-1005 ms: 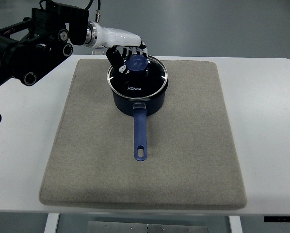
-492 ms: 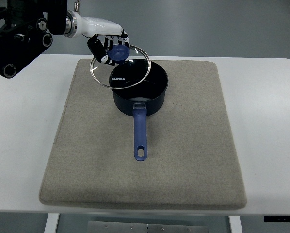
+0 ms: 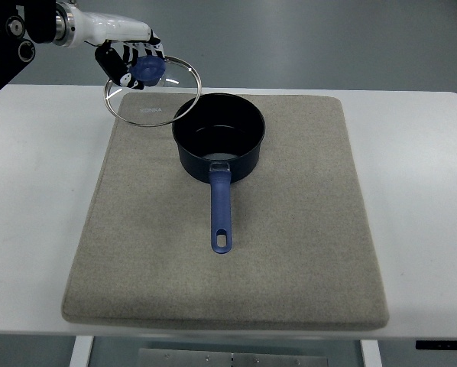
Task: Open pot lid and place left with left hand
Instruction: 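Lift the glass lid off the pot with the left hand, then lower the lid onto the mat beside the pot, nearer the left hand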
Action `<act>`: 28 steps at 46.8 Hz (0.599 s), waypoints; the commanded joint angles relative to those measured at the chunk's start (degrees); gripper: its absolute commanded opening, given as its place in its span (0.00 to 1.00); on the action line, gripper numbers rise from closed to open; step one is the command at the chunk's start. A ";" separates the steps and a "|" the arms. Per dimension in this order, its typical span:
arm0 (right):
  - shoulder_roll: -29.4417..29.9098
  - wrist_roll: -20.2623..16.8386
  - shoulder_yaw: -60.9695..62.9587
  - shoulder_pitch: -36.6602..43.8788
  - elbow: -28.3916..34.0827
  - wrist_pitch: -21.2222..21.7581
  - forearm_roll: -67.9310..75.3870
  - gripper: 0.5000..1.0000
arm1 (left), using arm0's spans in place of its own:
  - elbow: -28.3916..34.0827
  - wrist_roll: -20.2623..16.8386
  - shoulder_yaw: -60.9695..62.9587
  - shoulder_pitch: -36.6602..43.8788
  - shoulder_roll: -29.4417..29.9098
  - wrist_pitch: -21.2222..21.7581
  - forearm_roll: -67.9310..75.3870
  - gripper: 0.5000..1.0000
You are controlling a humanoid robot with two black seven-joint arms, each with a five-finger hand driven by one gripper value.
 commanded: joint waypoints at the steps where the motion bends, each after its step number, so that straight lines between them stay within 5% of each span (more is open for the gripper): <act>1: 0.00 0.01 0.00 0.02 0.00 0.00 0.05 0.83 | 0.01 -0.03 0.02 0.36 1.62 0.00 0.00 0.00; 28: 0.00 0.01 0.00 0.02 0.00 0.00 0.05 0.83 | 0.01 -0.03 -1.47 9.06 6.81 0.79 0.53 0.00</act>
